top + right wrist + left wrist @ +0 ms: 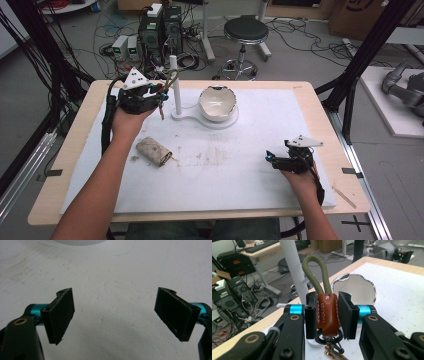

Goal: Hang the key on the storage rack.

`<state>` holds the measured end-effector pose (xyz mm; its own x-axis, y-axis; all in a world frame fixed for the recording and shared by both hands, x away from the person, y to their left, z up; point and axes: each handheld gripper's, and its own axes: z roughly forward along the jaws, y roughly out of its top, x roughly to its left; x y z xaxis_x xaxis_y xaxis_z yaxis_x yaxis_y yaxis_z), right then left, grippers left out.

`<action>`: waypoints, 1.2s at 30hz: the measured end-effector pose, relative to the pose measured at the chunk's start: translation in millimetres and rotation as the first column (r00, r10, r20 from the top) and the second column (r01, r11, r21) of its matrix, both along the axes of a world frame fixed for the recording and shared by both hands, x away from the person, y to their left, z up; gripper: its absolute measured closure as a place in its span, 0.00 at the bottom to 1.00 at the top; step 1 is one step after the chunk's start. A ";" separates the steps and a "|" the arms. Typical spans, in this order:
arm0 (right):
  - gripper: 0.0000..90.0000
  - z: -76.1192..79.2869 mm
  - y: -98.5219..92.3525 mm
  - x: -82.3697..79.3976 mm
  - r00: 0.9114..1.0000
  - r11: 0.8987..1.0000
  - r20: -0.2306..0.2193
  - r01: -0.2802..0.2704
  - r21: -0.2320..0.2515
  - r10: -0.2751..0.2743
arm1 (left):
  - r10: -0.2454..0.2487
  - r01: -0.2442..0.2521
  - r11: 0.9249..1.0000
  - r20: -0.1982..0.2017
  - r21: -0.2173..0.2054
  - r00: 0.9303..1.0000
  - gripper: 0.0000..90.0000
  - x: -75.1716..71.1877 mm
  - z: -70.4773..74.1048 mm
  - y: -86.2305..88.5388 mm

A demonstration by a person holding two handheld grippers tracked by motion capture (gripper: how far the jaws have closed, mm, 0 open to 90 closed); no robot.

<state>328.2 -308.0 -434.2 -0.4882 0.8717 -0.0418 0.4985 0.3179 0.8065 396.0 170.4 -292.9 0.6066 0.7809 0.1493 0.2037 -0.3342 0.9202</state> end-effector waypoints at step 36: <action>0.18 1.0 1.6 -1.8 1.000 1.000 0.000 -0.001 -0.007 0.001 | 0.066 -0.067 0.998 -0.068 -0.012 0.995 0.33 -9.2 -26.3 22.3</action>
